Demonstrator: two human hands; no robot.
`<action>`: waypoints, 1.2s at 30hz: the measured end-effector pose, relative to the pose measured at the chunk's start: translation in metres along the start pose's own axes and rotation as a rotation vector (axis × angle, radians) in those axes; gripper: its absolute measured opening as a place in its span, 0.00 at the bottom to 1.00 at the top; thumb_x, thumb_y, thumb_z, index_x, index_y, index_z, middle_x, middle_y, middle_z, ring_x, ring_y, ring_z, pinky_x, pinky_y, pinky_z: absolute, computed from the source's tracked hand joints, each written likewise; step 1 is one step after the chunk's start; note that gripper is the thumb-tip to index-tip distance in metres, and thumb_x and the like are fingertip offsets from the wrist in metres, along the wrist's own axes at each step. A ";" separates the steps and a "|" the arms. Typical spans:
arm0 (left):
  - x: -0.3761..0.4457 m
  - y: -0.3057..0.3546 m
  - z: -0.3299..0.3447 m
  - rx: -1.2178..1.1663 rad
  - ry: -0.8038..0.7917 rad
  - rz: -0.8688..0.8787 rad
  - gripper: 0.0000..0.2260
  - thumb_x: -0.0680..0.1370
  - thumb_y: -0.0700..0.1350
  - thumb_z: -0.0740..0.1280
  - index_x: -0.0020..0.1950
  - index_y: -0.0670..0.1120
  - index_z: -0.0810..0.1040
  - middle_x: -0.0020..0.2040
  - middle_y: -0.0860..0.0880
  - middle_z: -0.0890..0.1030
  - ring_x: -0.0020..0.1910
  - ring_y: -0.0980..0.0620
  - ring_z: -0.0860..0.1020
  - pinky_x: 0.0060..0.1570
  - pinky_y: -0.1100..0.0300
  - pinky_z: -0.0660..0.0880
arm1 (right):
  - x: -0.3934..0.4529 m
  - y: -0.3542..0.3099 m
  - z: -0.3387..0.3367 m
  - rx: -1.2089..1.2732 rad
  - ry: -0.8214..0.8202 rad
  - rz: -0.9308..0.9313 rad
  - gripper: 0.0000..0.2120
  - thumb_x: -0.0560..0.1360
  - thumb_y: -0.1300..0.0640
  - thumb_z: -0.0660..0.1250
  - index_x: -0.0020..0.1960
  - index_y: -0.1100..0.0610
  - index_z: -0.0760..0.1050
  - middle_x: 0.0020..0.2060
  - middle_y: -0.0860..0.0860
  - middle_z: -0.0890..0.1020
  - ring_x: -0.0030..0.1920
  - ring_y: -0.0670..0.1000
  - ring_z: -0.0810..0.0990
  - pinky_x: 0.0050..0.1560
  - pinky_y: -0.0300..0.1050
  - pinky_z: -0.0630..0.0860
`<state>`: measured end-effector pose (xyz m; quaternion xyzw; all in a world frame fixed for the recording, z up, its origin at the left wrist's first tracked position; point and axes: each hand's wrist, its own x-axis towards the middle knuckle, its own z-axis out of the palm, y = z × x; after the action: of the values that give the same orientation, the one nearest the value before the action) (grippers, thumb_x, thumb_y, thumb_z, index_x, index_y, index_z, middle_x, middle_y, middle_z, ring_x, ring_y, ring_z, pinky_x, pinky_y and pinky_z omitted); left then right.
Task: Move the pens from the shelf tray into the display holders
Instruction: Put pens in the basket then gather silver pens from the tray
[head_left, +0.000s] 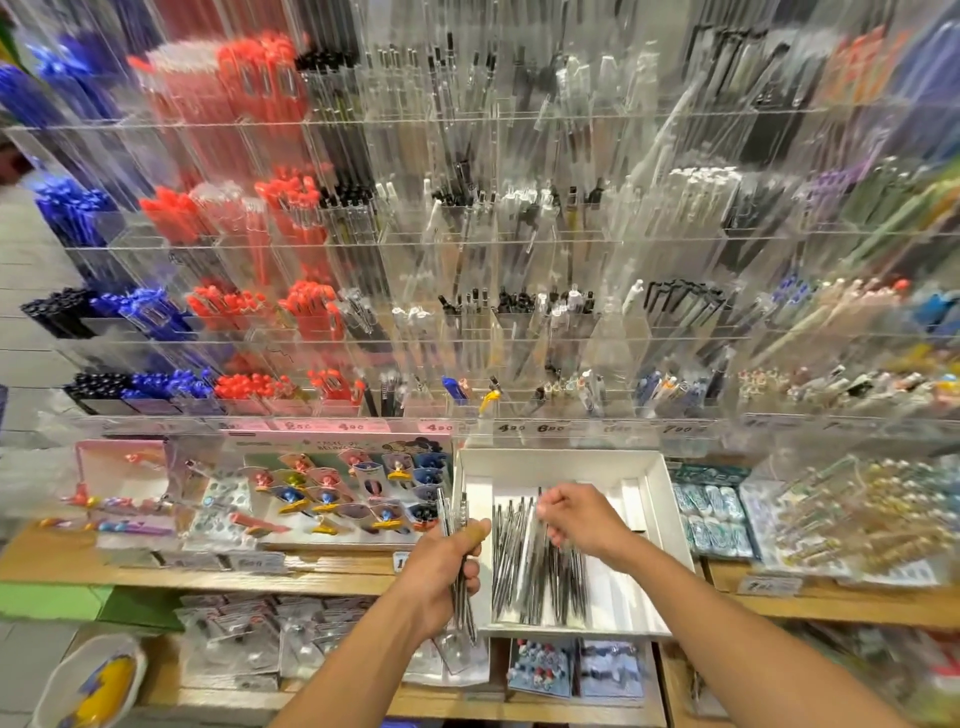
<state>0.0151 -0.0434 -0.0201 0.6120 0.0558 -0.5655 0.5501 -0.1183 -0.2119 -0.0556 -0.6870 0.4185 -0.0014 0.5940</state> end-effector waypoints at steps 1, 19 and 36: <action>-0.001 0.001 0.002 0.010 -0.004 0.015 0.24 0.68 0.44 0.78 0.59 0.41 0.72 0.32 0.50 0.75 0.25 0.56 0.67 0.24 0.61 0.66 | -0.001 -0.011 -0.002 0.079 -0.023 -0.041 0.01 0.78 0.61 0.67 0.49 0.58 0.77 0.38 0.54 0.82 0.33 0.47 0.80 0.37 0.40 0.78; 0.002 -0.014 -0.008 0.115 -0.053 -0.006 0.20 0.72 0.51 0.75 0.60 0.43 0.79 0.31 0.49 0.79 0.23 0.57 0.64 0.24 0.65 0.66 | 0.016 0.038 0.007 -0.581 0.124 0.276 0.07 0.79 0.56 0.65 0.45 0.58 0.74 0.41 0.51 0.78 0.41 0.51 0.79 0.48 0.44 0.78; 0.003 -0.016 -0.011 -0.003 0.036 -0.073 0.18 0.72 0.45 0.76 0.56 0.37 0.79 0.34 0.44 0.82 0.33 0.48 0.77 0.35 0.55 0.76 | 0.022 0.036 0.028 -0.568 0.215 0.304 0.06 0.80 0.60 0.57 0.48 0.58 0.71 0.37 0.49 0.74 0.35 0.48 0.73 0.34 0.41 0.69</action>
<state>0.0121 -0.0309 -0.0353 0.6186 0.0888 -0.5742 0.5289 -0.1106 -0.1993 -0.1044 -0.7508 0.5601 0.1310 0.3249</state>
